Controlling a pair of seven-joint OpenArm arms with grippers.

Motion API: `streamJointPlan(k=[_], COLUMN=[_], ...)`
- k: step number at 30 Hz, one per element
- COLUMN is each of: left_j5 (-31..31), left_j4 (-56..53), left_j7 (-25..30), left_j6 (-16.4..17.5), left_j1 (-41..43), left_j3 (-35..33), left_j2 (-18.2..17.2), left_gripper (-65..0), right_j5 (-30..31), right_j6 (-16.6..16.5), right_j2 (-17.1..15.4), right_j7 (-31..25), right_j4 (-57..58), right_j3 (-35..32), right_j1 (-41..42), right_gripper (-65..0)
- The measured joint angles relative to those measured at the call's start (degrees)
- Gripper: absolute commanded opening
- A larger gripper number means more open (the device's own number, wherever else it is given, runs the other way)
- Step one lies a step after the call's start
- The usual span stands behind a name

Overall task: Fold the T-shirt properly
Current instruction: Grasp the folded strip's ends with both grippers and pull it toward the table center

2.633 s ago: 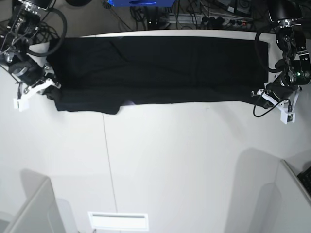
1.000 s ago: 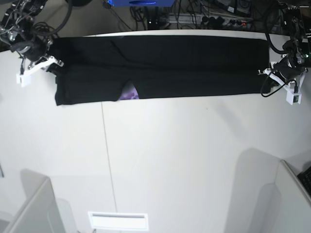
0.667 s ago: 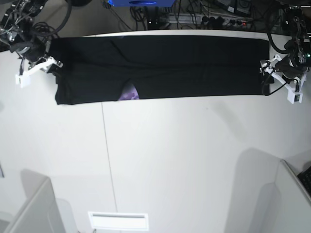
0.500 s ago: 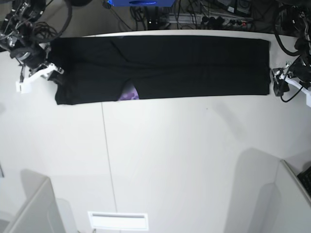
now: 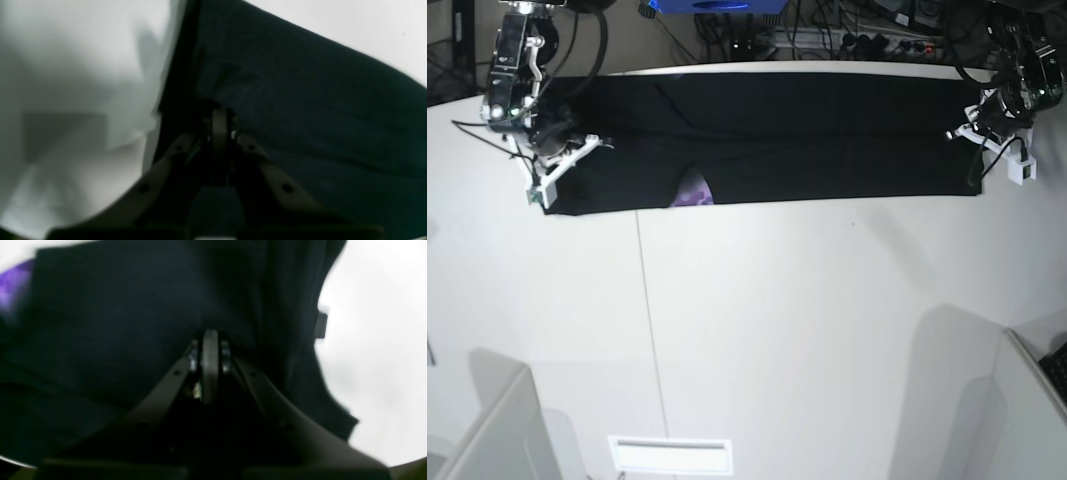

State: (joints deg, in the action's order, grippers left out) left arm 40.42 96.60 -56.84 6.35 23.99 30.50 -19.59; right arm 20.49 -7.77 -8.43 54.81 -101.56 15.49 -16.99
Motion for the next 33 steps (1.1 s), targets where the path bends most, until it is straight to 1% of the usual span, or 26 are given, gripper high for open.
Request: streamJointPlan(k=[1, 2, 4, 6, 8, 10, 11, 13, 15, 18, 20, 22, 27, 29, 32, 33], left_j5=[-2.29, -3.93, -4.94, -4.74, -3.85, -4.07, -3.82, -4.0, -3.98, -5.62, -5.99, -7.1, -7.15, -6.4, -5.95, -4.15], left_j4=[-1.6, -2.84, -4.94, -7.8, -10.82, -13.53, -14.86, -16.61, -18.27, -18.84, -18.36, -16.72, -9.99, -6.14, -1.22, 0.09], left_j7=[1.09, 3.89, 5.7, 8.11, 8.39, 8.46, 8.46, 7.3, 4.5, 0.33, -2.19, -4.17, -5.97, -8.28, -10.82, -11.08], left_j6=[-0.04, 0.13, 0.61, 0.96, 1.79, 1.66, 1.66, 1.64, 1.6, 1.11, 0.9, -0.04, -0.13, 0.09, 0.07, -0.02], left_j1=[-0.15, -0.15, -1.75, -4.09, -7.13, -10.49, -12.26, -15.45, -18.43, -22.12, -23.56, -24.15, -24.79, -24.94, -24.04, -23.17], left_j3=[-1.79, -3.43, -5.42, -5.84, -5.86, -6.03, -6.1, -6.43, -6.43, -6.54, -6.25, -6.38, -5.95, -2.67, 4.31, 6.32], left_j2=[0.0, 0.0, -0.76, -0.66, -0.76, -0.76, -0.76, -0.74, -0.79, -0.48, -0.39, -0.15, -0.09, 0.24, 0.2, -0.04], left_gripper=[-65.0, -65.0, -65.0, -65.0, -65.0, -65.0, -65.0, -65.0, -65.0, -65.0, -65.0, -65.0, -65.0, -65.0, -65.0, -65.0], right_j5=[-0.17, -0.33, -0.24, 0.11, 0.44, -1.14, -2.14, -4.52, -5.66, -6.01, -7.23, -7.74, -7.19, -7.78, -7.85, -7.74], right_j6=[-0.04, -0.07, -0.15, -0.17, -0.35, -0.42, -0.66, -0.83, -0.83, -0.79, -0.48, -0.09, -0.33, -0.17, -0.09, -0.13], right_j2=[0.2, 0.26, 0.26, 0.07, -0.09, -0.04, -0.02, 0.17, 0.31, 0.33, 0.48, 0.57, 2.67, 3.21, 4.59, 4.94], right_j7=[-1.09, -2.01, -3.8, -4.85, -5.81, -6.05, -7.02, -8.76, -9.62, -8.28, -6.49, -6.6, -6.84, -6.62, -6.91, -7.15], right_j4=[0.81, 1.7, 3.56, 5.84, 9.22, 12.22, 13.35, 15.06, 16.2, 16.2, 13.94, 10.73, 1.62, -2.05, -7.89, -9.77], right_j3=[-0.02, -0.02, -0.11, -0.11, -0.04, -0.07, -0.13, -0.15, -0.39, -0.39, -0.39, -0.39, -0.26, -0.44, 0.13, 0.07], right_j1=[-0.04, 0.04, 0.98, 2.34, 5.4, 8.61, 9.97, 11.82, 13.22, 14.58, 14.25, 13.79, 11.78, 10.6, 9.14, 8.31], right_gripper=[-65.0, -65.0, -65.0, -65.0, -65.0, -65.0, -65.0, -65.0, -65.0, -65.0, -65.0, -65.0, -65.0, -65.0, -65.0, -65.0])
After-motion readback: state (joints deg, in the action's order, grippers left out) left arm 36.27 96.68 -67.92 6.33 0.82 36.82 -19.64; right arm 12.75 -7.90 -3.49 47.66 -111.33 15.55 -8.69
